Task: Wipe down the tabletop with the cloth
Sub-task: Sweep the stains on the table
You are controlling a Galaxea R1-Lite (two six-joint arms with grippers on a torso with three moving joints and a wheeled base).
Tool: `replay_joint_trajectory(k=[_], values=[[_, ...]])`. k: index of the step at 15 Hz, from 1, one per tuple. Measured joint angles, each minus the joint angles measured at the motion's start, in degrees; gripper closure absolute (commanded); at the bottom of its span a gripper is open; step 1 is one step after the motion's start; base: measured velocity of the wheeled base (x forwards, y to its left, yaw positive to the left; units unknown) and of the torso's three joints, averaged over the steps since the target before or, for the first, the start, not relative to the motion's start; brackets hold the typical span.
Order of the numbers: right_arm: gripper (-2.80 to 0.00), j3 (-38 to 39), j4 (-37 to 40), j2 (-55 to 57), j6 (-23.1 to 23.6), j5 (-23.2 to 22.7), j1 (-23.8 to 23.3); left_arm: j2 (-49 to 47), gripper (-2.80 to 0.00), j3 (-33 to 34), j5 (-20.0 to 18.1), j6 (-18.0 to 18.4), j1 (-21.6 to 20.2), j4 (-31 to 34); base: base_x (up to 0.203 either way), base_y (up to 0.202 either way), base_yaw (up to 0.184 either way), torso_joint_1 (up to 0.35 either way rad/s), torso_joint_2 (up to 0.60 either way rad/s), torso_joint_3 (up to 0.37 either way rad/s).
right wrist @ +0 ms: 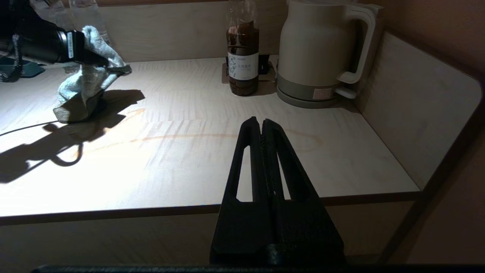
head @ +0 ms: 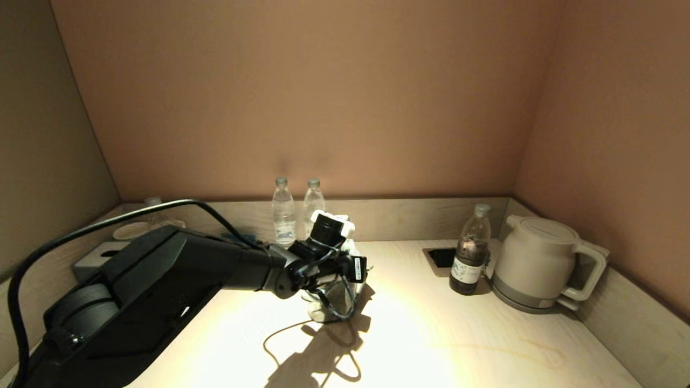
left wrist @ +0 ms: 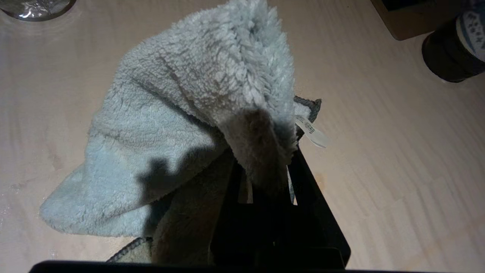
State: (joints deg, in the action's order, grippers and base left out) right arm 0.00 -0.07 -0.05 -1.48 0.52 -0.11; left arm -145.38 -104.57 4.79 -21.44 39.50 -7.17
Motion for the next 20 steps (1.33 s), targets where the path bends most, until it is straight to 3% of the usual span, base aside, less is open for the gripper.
replay_joint_trajectory(k=[2,5,9,14,20], values=[[0.0,0.0,0.0,0.0,0.0,0.0,0.0,-2.5,0.0,-5.0,0.2,0.4,-0.1,3.3,0.0,0.0,0.0,0.0,0.0,0.0],[0.0,0.0,-0.1,0.0,0.0,0.0,0.0,-5.6,0.0,-7.6,0.2,3.1,-0.1,1.7,0.0,0.0,0.0,0.0,0.0,0.0],[0.0,0.0,0.0,0.0,0.0,0.0,0.0,-8.5,0.0,-7.9,0.3,6.8,-0.5,-1.0,0.0,0.0,0.0,0.0,0.0,0.0],[0.0,0.0,0.0,0.0,0.0,0.0,-0.1,-9.9,0.0,-7.9,0.6,8.1,-0.7,-1.7,0.0,0.0,0.0,0.0,0.0,0.0],[0.0,0.0,0.0,0.0,0.0,0.0,0.0,-11.4,0.0,-7.9,4.1,11.7,-1.3,-1.3,0.0,0.0,0.0,0.0,0.0,0.0]])
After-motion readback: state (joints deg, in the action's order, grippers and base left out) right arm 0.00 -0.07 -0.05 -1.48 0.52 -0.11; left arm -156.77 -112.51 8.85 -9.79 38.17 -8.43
